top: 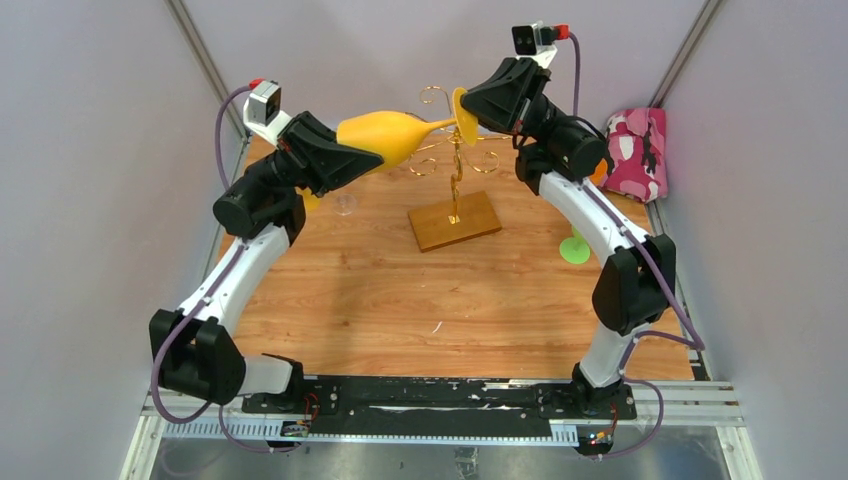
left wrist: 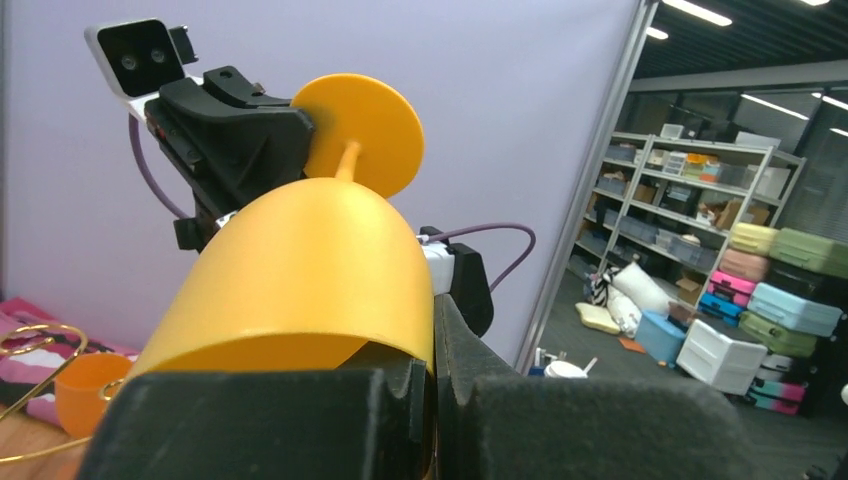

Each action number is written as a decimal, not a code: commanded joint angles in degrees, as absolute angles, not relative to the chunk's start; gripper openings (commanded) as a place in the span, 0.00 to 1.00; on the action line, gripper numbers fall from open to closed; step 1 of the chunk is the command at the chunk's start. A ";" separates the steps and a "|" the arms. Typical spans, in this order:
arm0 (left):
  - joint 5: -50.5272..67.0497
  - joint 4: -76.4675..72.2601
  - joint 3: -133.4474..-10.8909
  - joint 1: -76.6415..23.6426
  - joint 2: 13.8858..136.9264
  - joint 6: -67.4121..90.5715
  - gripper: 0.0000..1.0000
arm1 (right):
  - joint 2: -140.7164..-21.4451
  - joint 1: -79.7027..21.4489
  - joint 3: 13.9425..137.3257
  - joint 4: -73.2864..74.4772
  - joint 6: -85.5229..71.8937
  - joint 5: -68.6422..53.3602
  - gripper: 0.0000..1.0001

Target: Take the wine glass off the wine glass rack

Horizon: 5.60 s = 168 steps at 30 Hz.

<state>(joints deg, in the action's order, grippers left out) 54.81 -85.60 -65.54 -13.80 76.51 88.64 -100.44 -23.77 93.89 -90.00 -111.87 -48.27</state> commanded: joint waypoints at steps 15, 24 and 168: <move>51.53 -75.24 -61.71 -14.10 63.42 77.52 0.00 | -101.37 -22.84 91.85 -91.41 -107.46 -54.71 0.61; 34.49 -3.71 -75.10 -13.62 47.51 35.58 0.00 | -94.51 -15.33 83.66 -91.41 -106.74 -53.61 0.96; 14.34 29.35 -92.51 -26.34 68.14 2.02 0.49 | -68.11 -21.53 93.62 37.62 -2.51 7.90 0.99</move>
<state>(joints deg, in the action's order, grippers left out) 20.69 32.56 -93.80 -25.12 69.19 3.38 -67.46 -17.04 92.38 33.63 -7.64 -9.26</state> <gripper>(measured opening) 0.492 0.994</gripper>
